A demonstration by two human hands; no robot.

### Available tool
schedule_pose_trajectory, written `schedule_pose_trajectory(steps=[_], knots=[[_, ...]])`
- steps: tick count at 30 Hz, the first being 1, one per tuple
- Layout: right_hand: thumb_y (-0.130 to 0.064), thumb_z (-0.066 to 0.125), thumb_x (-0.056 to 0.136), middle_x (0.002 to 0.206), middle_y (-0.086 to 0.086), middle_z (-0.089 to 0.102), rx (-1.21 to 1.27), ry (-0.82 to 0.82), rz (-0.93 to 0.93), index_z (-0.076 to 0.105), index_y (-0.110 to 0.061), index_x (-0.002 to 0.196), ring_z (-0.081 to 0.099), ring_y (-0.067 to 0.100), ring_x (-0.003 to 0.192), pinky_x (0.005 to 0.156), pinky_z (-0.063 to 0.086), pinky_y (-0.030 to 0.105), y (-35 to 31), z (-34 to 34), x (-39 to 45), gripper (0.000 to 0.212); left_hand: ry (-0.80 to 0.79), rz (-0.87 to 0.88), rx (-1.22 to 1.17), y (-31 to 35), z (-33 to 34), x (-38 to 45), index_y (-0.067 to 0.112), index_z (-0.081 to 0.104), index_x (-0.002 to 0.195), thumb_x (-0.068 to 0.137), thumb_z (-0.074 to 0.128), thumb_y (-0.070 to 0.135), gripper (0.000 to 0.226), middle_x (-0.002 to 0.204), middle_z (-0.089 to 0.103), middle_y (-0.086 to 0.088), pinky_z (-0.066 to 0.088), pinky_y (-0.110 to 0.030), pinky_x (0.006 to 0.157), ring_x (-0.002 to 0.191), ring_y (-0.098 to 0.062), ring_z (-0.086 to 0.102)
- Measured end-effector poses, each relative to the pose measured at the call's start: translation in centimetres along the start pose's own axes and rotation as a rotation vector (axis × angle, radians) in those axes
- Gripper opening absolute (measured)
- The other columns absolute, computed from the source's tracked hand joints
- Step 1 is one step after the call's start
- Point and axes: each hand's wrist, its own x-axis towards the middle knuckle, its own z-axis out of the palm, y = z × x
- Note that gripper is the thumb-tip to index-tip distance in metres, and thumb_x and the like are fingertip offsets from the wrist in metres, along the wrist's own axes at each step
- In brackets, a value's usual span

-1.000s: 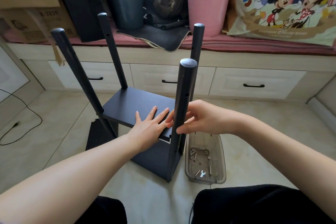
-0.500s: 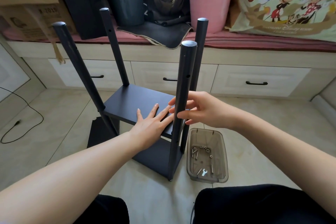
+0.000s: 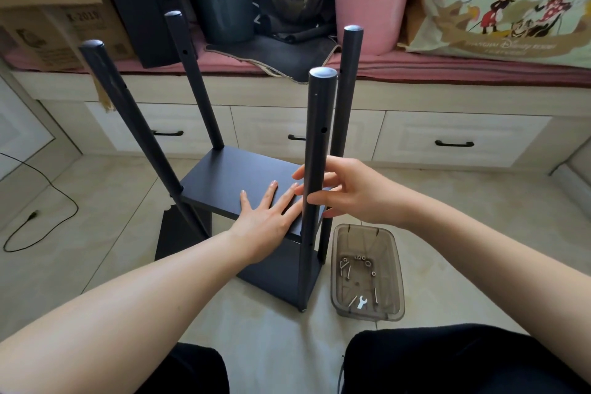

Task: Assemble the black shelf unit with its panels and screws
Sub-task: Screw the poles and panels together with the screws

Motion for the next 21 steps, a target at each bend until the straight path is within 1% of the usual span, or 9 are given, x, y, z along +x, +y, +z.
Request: schedule_pose_trajectory(steps=[4,7,8,11,12,14,16,21], knots=[[-0.015,0.064,0.095,0.111,-0.007,0.072,0.021,0.027,0.006,0.061,-0.039,0.11,0.069,0.002,0.099,0.076,0.062,0.034,0.3,0.1,0.3,0.028,0.02,-0.009,0.002,-0.2,0.0,0.3,0.028,-0.026,0.154,0.102,0.045,0.01,0.09,0.165,-0.024,-0.002,0.015,-0.078,0.109,0.151,-0.043,-0.017],[-0.012,0.064,0.095,0.109,-0.01,0.072,0.005,0.075,-0.003,0.06,-0.036,0.113,0.069,0.001,0.097,0.076,0.059,0.029,0.6,0.1,0.4,0.03,0.032,-0.016,0.002,-0.3,0.1,0.7,0.027,-0.023,0.156,0.103,0.045,0.013,0.086,0.166,-0.021,-0.002,0.015,-0.078,0.108,0.151,-0.043,-0.015],[-0.012,0.064,0.095,0.108,-0.009,0.072,-0.003,0.096,-0.007,0.06,-0.034,0.115,0.07,0.003,0.095,0.077,0.059,0.029,0.7,0.2,0.5,0.03,0.039,-0.02,0.006,-0.3,0.1,0.8,0.026,-0.022,0.156,0.103,0.045,0.015,0.086,0.166,-0.021,-0.002,0.016,-0.078,0.108,0.151,-0.043,-0.014],[-0.015,0.065,0.095,0.105,-0.005,0.074,0.007,0.131,0.016,0.06,-0.035,0.115,0.073,0.018,0.092,0.081,0.06,0.047,1.1,0.2,0.7,0.029,0.05,-0.03,0.013,-0.1,0.1,1.1,0.026,-0.022,0.156,0.102,0.046,0.013,0.087,0.166,-0.021,-0.003,0.017,-0.078,0.108,0.152,-0.043,-0.013],[-0.015,0.065,0.095,0.104,-0.004,0.074,0.013,0.136,0.019,0.06,-0.036,0.114,0.073,0.019,0.091,0.081,0.06,0.049,1.2,0.1,0.8,0.029,0.051,-0.032,0.01,-0.1,0.1,1.2,0.026,-0.023,0.156,0.102,0.045,0.012,0.087,0.166,-0.021,-0.002,0.017,-0.078,0.108,0.152,-0.043,-0.013],[-0.015,0.064,0.095,0.103,-0.004,0.074,0.032,0.144,0.018,0.06,-0.037,0.112,0.073,0.017,0.092,0.081,0.06,0.048,1.4,0.1,0.9,0.029,0.049,-0.034,0.0,-0.2,0.0,1.3,0.027,-0.022,0.156,0.102,0.045,0.013,0.087,0.166,-0.02,-0.002,0.016,-0.078,0.108,0.152,-0.043,-0.012],[-0.014,0.064,0.095,0.104,-0.003,0.074,0.053,0.151,0.013,0.06,-0.037,0.113,0.073,0.016,0.092,0.082,0.061,0.046,1.6,0.2,0.9,0.03,0.051,-0.036,-0.026,-0.1,0.0,1.3,0.027,-0.02,0.157,0.103,0.045,0.018,0.085,0.167,-0.019,-0.002,0.016,-0.078,0.109,0.152,-0.043,-0.012],[-0.011,0.062,0.095,0.103,0.0,0.074,0.089,0.171,0.004,0.059,-0.033,0.117,0.074,0.016,0.091,0.082,0.061,0.044,1.9,0.4,1.0,0.031,0.051,-0.027,-0.111,0.5,-0.3,1.5,0.025,-0.015,0.158,0.105,0.043,0.041,0.081,0.167,-0.018,0.0,0.013,-0.074,0.114,0.152,-0.044,-0.011]])
